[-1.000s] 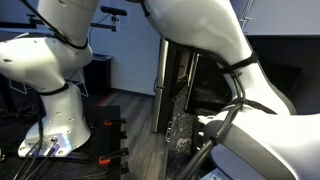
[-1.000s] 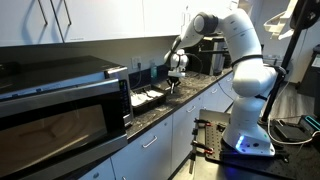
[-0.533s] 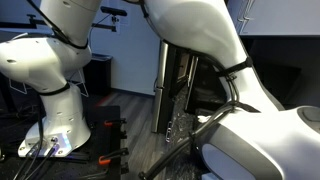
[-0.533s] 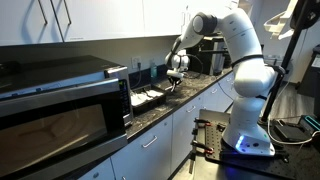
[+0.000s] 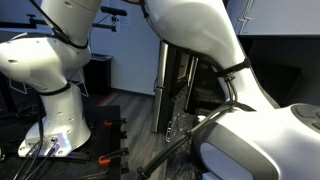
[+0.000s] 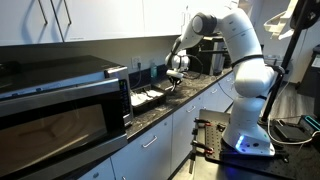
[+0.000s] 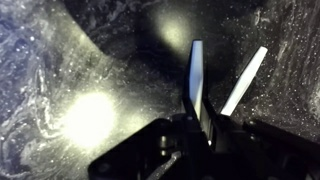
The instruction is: Pick up the folk and put it in the black object
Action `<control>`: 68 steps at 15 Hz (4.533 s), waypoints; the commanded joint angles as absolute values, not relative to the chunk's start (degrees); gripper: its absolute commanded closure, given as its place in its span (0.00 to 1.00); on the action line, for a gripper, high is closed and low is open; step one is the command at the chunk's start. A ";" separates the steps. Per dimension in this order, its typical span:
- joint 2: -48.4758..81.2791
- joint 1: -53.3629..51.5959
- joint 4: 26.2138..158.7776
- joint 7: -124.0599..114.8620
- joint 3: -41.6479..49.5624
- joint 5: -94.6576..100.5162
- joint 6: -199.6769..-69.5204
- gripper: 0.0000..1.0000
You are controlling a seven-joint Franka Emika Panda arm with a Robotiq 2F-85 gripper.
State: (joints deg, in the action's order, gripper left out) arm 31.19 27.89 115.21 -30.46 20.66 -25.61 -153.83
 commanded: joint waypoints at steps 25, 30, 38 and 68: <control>29.86 28.76 114.78 -44.33 20.02 -31.21 -142.93 0.97; 29.74 28.61 114.79 -44.05 20.05 -30.81 -142.26 0.56; 26.86 25.31 118.08 -40.69 18.58 -28.79 -141.17 0.00; -16.52 18.63 158.89 -10.90 23.62 2.60 -149.46 0.00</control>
State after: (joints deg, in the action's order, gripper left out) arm -11.17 18.28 155.81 -20.89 24.30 8.90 -151.53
